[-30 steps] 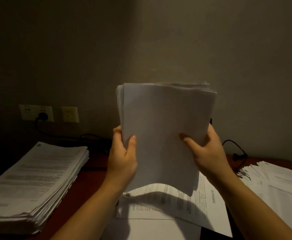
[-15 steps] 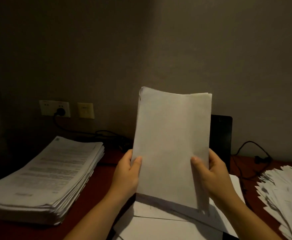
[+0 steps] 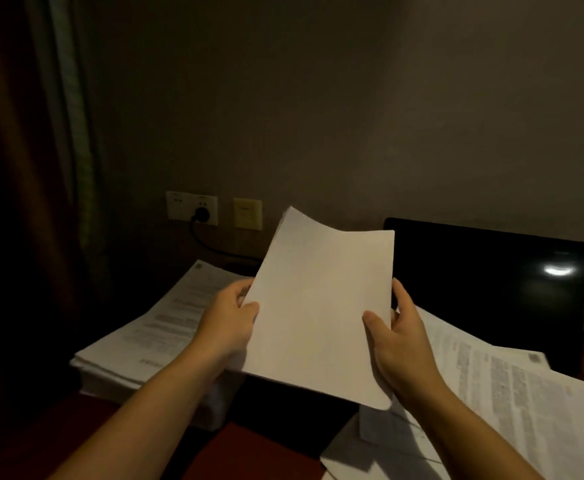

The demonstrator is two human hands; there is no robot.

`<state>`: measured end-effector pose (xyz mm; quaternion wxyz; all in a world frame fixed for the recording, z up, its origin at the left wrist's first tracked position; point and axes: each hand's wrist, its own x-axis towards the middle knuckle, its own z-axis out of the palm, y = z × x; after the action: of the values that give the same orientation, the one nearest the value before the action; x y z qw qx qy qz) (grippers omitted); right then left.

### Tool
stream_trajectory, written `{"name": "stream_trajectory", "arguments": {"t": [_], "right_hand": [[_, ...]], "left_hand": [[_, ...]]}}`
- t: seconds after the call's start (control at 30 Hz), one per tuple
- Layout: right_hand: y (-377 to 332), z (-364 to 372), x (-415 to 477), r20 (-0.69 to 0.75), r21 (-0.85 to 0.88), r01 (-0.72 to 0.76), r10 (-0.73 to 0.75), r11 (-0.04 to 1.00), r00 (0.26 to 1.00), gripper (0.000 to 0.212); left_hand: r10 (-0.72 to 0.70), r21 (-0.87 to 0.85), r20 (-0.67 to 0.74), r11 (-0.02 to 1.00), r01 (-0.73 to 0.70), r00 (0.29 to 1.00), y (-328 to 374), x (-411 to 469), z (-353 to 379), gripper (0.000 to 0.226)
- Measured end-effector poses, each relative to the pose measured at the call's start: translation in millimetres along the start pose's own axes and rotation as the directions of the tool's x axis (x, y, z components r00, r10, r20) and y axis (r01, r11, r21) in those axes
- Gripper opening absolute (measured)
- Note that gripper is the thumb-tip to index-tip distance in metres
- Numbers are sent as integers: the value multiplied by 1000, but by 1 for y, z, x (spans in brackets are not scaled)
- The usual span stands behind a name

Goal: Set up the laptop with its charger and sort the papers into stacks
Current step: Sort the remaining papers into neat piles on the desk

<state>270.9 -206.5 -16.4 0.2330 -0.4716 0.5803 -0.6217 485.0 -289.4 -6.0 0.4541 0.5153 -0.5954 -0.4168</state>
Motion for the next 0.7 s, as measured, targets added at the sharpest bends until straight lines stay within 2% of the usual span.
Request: {"name": "stream_trajectory", "arguments": {"t": [0.13,0.27,0.53,0.63,0.7], "right_hand": [[0,47,-3,120,-40,-51,55,998,991,69],[0,83,-4,202,-151,-62,92,987,975,68],[2,132,0,352,-197,-183,243,963,904,76],[1,140,0,389,-264,-165,262,950,883,75],[4,142,-2,416,-341,-94,240,935,877,74]], "left_hand": [[-3,49,-86,999,7,996,-15,12,-46,50],[-26,171,-132,984,49,991,-35,29,-85,47],[-29,396,-128,915,78,991,-52,44,-138,42],[-28,477,-104,876,75,994,-58,49,-149,43],[-31,510,-120,856,89,992,-62,51,-151,44]]}}
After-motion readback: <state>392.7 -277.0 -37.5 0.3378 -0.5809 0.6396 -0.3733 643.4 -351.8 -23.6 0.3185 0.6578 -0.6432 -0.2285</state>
